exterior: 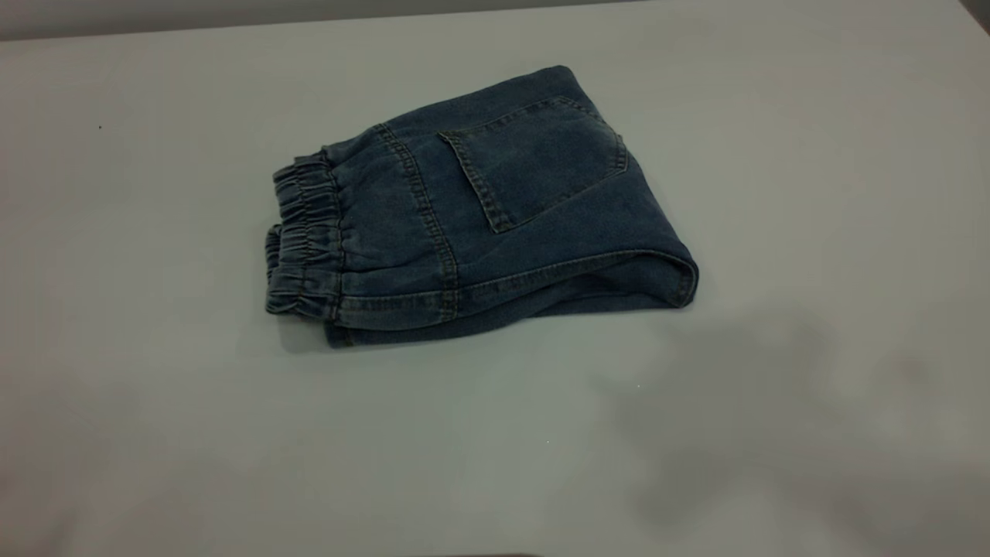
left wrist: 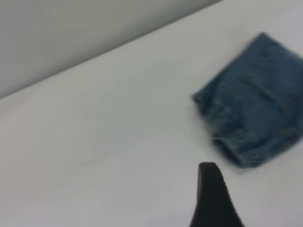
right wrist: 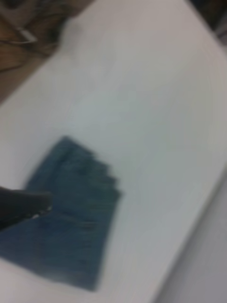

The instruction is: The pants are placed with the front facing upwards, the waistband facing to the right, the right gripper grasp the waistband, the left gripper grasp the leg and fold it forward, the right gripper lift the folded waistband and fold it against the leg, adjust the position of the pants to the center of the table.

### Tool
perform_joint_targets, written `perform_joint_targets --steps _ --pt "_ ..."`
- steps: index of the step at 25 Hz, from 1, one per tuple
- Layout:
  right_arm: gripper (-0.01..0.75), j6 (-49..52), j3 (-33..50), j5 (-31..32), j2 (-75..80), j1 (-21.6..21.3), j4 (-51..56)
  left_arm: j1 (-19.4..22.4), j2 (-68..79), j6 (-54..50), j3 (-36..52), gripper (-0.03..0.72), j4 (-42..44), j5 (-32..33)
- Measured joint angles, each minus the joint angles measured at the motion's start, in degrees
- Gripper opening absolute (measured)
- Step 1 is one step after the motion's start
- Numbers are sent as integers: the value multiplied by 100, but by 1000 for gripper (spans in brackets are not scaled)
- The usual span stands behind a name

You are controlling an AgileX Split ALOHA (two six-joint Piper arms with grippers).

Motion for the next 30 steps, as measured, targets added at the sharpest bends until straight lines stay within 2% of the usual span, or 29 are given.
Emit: perform_joint_targets --steps 4,14,18,24,30 --pt "376 0 1433 0 -707 0 -26 0 -313 37 579 410 -369 0" --pt "376 60 5005 -81 -2679 0 -151 0 -1157 39 2909 410 -499 0" --pt "376 60 6291 -107 -3501 0 -185 0 -1398 33 3529 410 -660 0" --pt "376 229 7516 -571 -4890 0 -286 0 -1755 33 4010 410 -660 0" --pt "376 524 8000 -882 -6137 0 -501 0 -2062 33 4422 410 -798 -34"
